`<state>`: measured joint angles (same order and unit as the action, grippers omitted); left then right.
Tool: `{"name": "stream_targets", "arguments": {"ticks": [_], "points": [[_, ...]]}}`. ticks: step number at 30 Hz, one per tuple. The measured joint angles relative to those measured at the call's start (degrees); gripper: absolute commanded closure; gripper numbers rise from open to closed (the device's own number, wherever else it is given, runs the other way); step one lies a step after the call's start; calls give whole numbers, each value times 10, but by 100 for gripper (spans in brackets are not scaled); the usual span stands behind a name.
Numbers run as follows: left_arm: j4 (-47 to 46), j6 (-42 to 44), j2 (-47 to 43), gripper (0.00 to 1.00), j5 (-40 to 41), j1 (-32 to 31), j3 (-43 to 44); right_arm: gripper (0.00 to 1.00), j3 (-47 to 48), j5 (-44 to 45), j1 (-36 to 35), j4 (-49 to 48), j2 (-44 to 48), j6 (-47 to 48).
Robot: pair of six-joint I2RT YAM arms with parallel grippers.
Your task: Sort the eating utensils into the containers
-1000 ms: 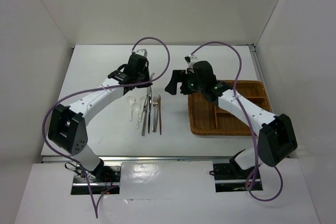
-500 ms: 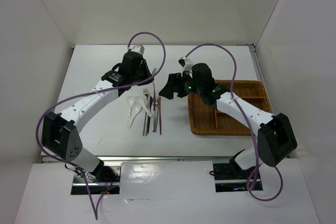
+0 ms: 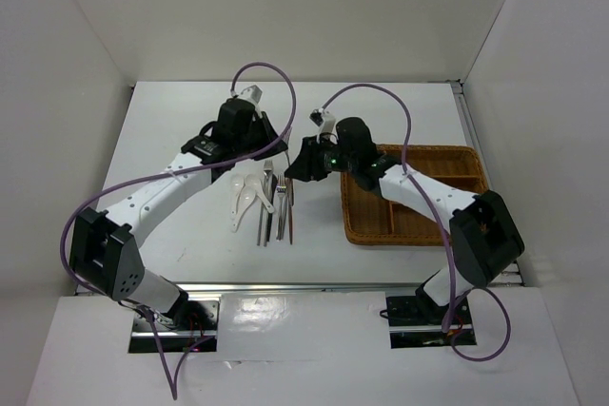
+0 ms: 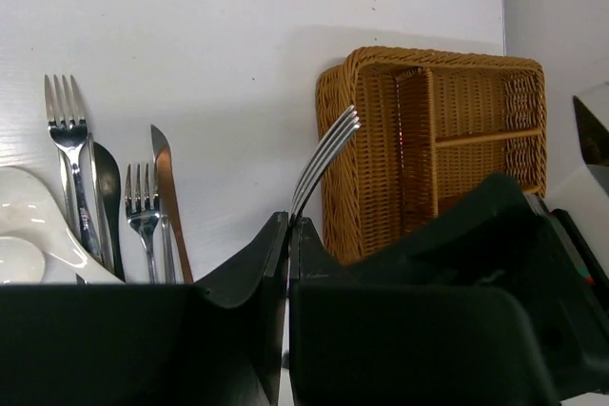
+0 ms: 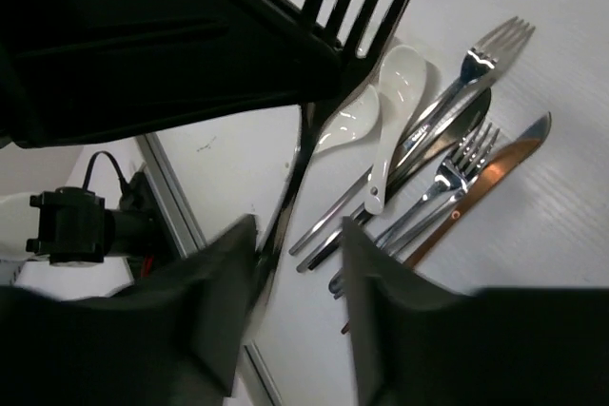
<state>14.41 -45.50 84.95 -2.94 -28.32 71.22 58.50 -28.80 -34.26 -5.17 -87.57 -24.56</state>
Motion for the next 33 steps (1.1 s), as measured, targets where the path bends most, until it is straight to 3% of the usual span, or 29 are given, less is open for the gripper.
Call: {"name": "stream_targets", "arguments": {"ticks": [2,6,9,10,11,14,22,30,33], "points": [[-4,0,-1,88,-3,0,-4,81,0,-4,0,-3,-4,-12],[-14,2,-8,84,-9,1,-12,100,0,10,-1,-2,-6,-25],[-19,3,-12,70,-13,2,-13,100,0,19,0,-4,-6,-29],[-21,3,-12,59,-17,2,-13,100,0,25,0,-3,-6,-30],[-20,3,-12,41,-20,2,-13,100,0,35,-1,0,-6,-32],[8,5,-12,32,-10,0,-7,100,2,98,-3,17,-6,-48],[77,8,-12,28,82,11,25,100,37,344,31,161,19,-137],[85,17,-13,28,98,38,-9,100,62,461,273,305,29,-343],[87,17,-12,28,98,38,-14,100,59,475,318,325,29,-401]]}}
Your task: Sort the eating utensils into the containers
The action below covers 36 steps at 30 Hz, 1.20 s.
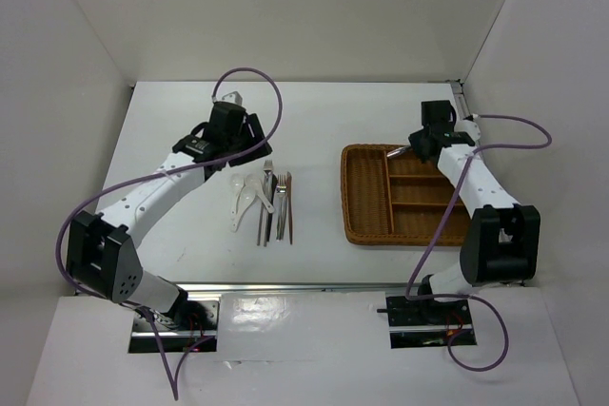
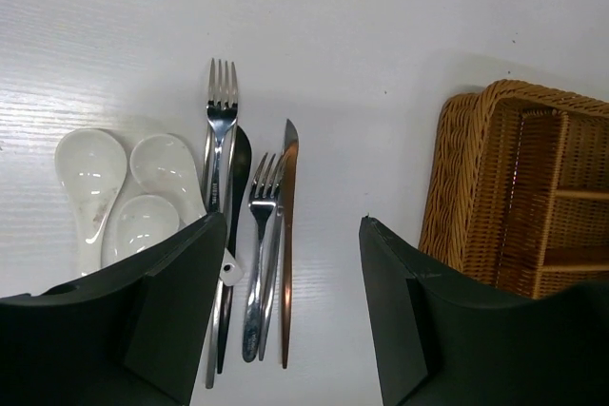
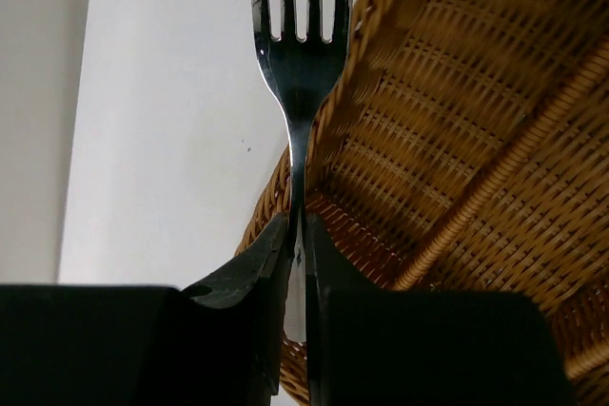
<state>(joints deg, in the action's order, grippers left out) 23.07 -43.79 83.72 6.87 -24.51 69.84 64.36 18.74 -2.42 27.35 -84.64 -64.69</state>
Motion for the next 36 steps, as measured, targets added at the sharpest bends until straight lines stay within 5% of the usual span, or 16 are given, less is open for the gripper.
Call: {"name": "stream_targets", "arguments": {"ticks": [18,26,31,36], "points": [[-4,2,56,28,7,8,0,99,-39,35,11,14,-35,-115],[-6,20,68,29,-2,8,0,78,-28,34,11,12,-82,-113],[-15,53,79,29,-24,8,0,46,-25,33,14,11,-86,-85],[-38,85,100,32,-65,8,0,33,-8,22,16,-3,-83,-19]]}}
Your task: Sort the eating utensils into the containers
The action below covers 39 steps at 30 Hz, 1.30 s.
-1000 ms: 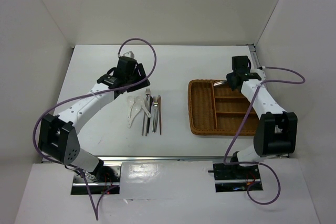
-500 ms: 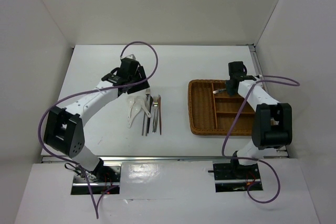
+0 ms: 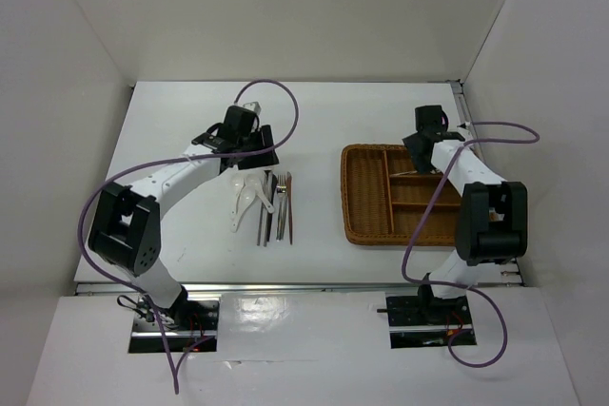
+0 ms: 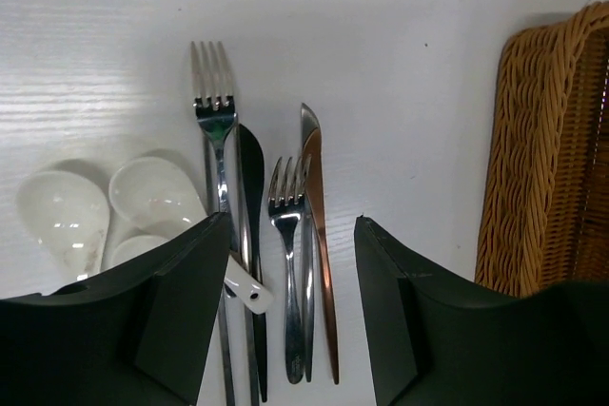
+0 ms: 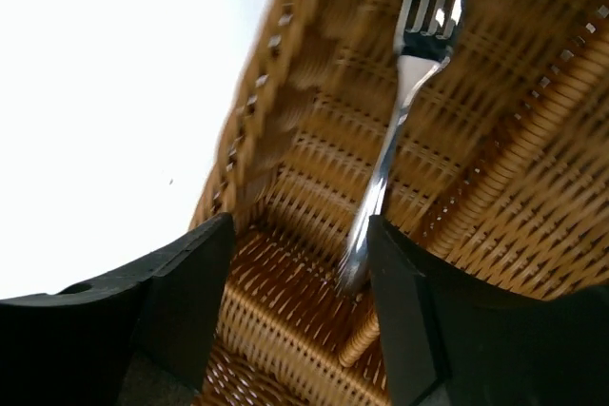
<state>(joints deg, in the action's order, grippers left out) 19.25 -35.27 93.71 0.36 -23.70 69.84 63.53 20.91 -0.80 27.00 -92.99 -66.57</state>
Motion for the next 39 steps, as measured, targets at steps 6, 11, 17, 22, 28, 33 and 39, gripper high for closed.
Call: {"name": "stream_targets", "arguments": {"ticks": [6,11,17,22,28,33,39], "points": [[-35,26,21,36,-46,0,-17,32,1,-22,0,-16,50,83],[-51,37,62,37,-67,0,-17,32,-1,-43,0,-28,118,129],[-68,39,93,38,-82,0,-19,32,-44,-90,0,-71,195,167],[-81,40,111,42,-86,3,-20,32,-70,-115,0,-77,205,185],[-90,46,144,48,-104,8,-20,32,-70,-129,0,-81,205,200],[-105,52,150,56,-129,13,-17,32,-70,-134,1,-82,205,202],[-112,53,169,64,-152,15,-9,32,-70,-144,1,-82,205,203]]}}
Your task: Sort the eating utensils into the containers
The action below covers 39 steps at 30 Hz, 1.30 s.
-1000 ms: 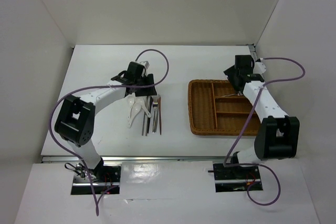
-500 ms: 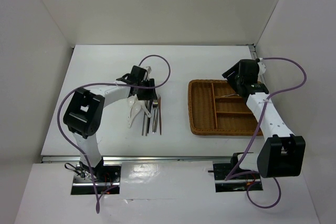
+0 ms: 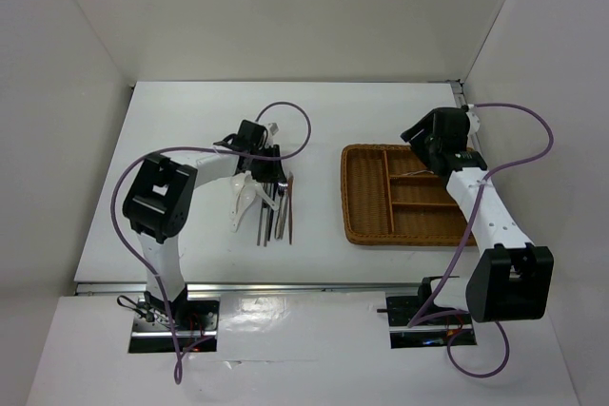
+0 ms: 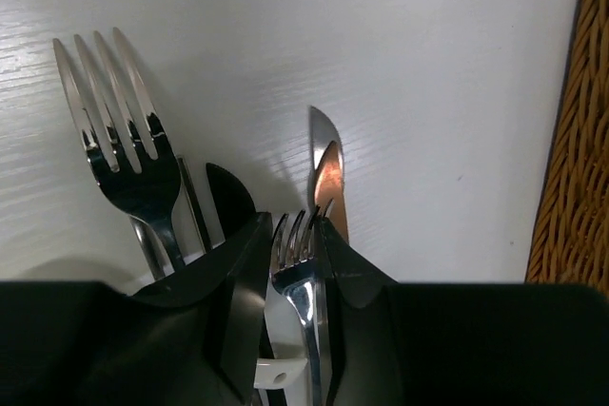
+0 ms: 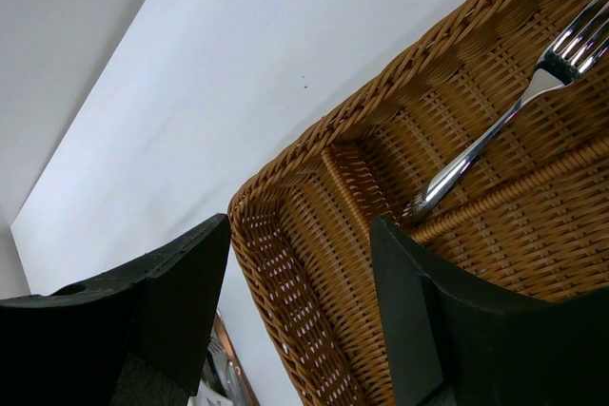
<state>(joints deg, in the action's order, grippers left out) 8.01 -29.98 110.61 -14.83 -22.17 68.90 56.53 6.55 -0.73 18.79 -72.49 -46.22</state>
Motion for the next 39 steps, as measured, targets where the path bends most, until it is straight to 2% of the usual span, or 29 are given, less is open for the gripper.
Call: {"name": "stream_targets", "arguments": {"ticks": [7,9,11,16,22,26,35,39], "points": [[-10,-1,10,84,-21,0,5,32,0,-9,0,-1,0,4],[-16,-2,10,86,-28,0,10,32,0,-21,0,-5,0,15],[-19,0,10,86,-29,0,13,32,-3,-45,0,-21,0,34],[-16,0,6,87,-31,4,13,32,-32,-176,-17,-96,-1,111],[7,-4,-26,87,-50,6,51,24,-34,-270,-121,-132,-22,198],[2,-16,-55,87,-72,6,83,19,-34,-307,-189,-143,-39,228],[-5,-20,-78,87,-104,-14,103,19,-27,-325,-284,-159,-84,250],[-4,-24,-85,87,-113,-30,102,26,-18,-320,-305,-162,-98,256]]}}
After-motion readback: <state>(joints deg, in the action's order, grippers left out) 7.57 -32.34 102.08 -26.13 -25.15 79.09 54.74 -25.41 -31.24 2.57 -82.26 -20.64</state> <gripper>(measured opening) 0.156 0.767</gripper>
